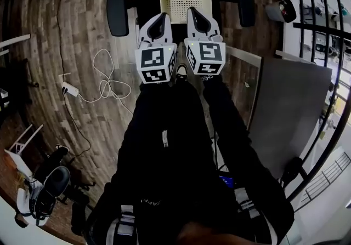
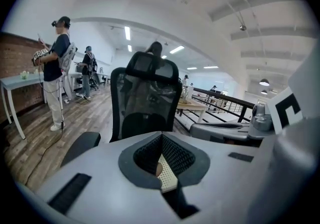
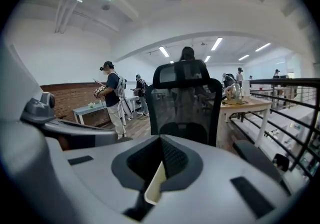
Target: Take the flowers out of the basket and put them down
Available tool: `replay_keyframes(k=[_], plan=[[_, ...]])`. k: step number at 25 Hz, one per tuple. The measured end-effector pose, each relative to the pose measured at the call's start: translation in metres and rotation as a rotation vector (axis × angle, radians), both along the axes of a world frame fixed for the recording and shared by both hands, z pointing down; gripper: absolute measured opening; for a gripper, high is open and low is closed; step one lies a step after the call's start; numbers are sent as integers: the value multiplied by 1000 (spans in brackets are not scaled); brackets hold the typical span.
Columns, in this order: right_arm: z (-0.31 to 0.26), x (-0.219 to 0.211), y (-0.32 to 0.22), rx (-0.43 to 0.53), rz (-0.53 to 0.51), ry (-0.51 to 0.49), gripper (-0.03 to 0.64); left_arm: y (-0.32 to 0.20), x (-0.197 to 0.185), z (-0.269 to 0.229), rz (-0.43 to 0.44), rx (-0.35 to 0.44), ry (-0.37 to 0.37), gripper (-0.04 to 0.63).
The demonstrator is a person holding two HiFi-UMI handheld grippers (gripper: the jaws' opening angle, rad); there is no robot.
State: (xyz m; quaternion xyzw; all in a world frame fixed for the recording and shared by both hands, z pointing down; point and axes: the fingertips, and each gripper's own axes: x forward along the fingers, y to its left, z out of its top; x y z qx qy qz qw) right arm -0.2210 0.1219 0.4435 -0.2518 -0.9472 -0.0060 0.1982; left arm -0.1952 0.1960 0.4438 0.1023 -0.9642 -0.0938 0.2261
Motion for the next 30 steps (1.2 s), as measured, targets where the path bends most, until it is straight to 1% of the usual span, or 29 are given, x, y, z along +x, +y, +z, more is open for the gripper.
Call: replay_keyframes(k=[5,9,13,17,21,26,28,30], plan=[[78,-35,3,12,19,28,12,16,-33,76,-23,-3,23,-2],[131,-55,9,42,-1,52,13,22,-49,128,-27,2,49,-2],[172,-74,13,77,-25,70,14,19,-63,168,-16,22,72,-2],[207,-88,13,97,-20,93,14,16,-78,198,-9,10,86,-2],[235,-98,12,125,-12,135,14,22,-94,216,-15,-1,101,-2],[261,-114,6,151,-3,185,18,27,-110,236,-23,7,141,-2],[272,-119,4,167,2,212,37,30,-114,244,-29,6,156,-2],[283,-124,0,184,13,242,84,31,-118,250,-31,0,166,-2]])
